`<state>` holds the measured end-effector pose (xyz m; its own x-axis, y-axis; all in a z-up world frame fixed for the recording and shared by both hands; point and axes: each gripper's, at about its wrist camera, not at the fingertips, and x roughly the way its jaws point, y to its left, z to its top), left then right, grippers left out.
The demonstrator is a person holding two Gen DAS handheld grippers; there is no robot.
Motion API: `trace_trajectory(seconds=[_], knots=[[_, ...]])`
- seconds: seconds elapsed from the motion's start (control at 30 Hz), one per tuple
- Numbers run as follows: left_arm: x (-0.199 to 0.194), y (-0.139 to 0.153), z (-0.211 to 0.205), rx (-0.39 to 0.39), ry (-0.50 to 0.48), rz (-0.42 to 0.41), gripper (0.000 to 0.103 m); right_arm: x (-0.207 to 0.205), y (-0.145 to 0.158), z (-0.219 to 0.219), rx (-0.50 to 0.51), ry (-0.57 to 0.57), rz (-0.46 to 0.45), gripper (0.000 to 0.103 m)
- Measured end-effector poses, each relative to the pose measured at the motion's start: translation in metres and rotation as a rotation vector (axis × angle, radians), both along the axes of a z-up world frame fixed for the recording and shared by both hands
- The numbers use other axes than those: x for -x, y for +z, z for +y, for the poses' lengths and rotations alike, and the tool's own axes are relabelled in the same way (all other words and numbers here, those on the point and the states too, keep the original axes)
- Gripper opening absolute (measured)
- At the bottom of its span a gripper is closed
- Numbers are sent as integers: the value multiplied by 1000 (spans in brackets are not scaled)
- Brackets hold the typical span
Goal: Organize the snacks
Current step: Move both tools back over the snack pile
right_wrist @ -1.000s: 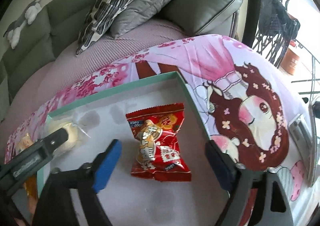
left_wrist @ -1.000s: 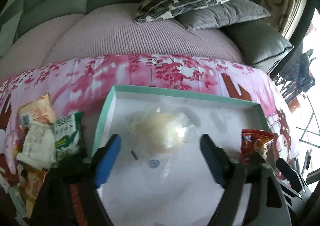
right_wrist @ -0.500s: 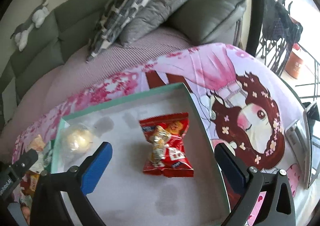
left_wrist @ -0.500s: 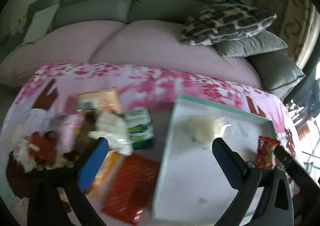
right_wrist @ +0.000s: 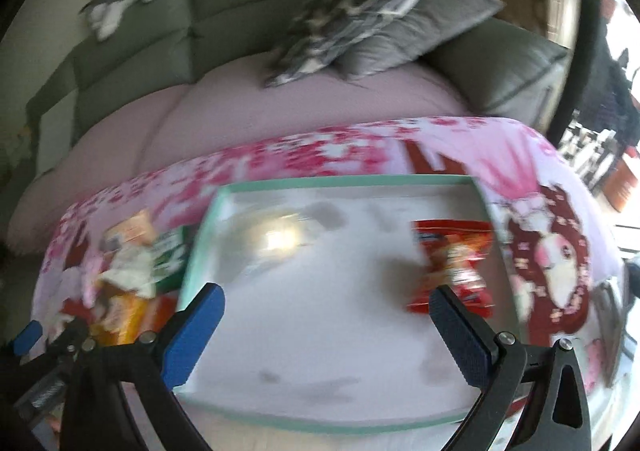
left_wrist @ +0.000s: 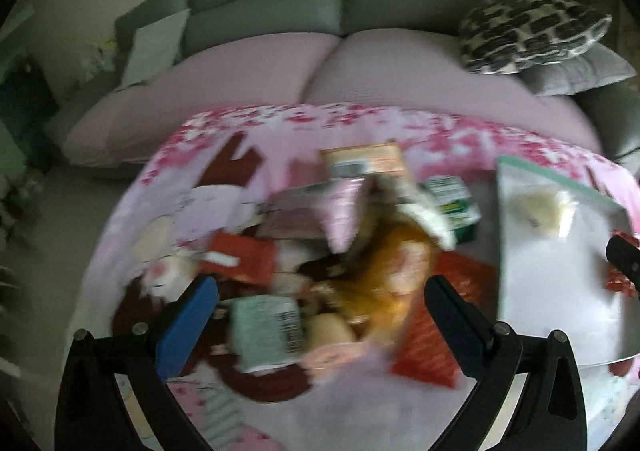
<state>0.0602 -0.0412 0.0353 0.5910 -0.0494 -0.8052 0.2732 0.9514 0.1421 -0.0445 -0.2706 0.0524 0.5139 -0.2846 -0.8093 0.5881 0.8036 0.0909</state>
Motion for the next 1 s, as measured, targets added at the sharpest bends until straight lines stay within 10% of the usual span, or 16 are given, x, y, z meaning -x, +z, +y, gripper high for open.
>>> trace_trajectory(seconds=[1.0], knots=[[-37, -23, 122, 108, 253, 126, 103, -67, -55, 187, -52, 473, 32, 103]])
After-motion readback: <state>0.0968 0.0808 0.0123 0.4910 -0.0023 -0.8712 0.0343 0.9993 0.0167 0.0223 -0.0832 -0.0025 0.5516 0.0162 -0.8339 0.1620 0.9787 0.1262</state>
